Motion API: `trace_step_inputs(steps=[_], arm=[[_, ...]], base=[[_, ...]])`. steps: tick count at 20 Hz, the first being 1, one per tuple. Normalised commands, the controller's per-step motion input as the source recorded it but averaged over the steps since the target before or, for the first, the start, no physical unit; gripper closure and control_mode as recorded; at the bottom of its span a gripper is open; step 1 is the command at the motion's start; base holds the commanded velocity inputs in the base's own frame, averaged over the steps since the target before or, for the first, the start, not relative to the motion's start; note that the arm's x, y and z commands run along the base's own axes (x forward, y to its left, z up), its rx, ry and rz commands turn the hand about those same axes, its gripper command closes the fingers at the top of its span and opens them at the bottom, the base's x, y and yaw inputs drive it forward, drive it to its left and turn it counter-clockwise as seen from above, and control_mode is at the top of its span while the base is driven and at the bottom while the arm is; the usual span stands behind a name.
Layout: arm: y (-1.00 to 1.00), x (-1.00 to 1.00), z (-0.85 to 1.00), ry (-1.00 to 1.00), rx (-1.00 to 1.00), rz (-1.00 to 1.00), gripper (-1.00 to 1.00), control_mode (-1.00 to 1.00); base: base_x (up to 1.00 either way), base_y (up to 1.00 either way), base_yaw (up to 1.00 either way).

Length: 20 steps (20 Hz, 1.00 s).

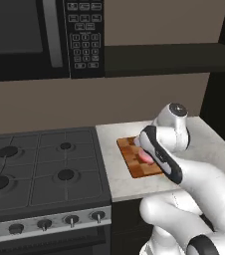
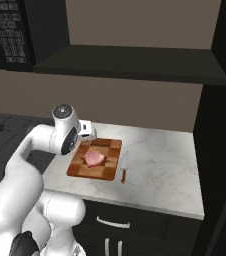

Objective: Retrieve the steak from the fridge and place it on the cutting board.

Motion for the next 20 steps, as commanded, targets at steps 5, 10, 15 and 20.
trace_step_inputs(steps=[5,10,15,20], arm=[[-0.10,-0.94,0.51,0.01,0.00,-0.06,-1.00,-1.00],[-0.20,-1.00,0.46,0.00,0.00,-0.04,-1.00,-1.00],[-0.23,-0.93,0.64,0.02,0.01,-0.09,-1.00,-1.00],[-0.09,-0.65,0.76,0.11,0.00,-0.12,-1.00,-1.00]], base=[[0.00,0.00,0.00],[0.00,0.00,0.00],[0.00,0.00,0.00],[0.00,0.00,0.00]])
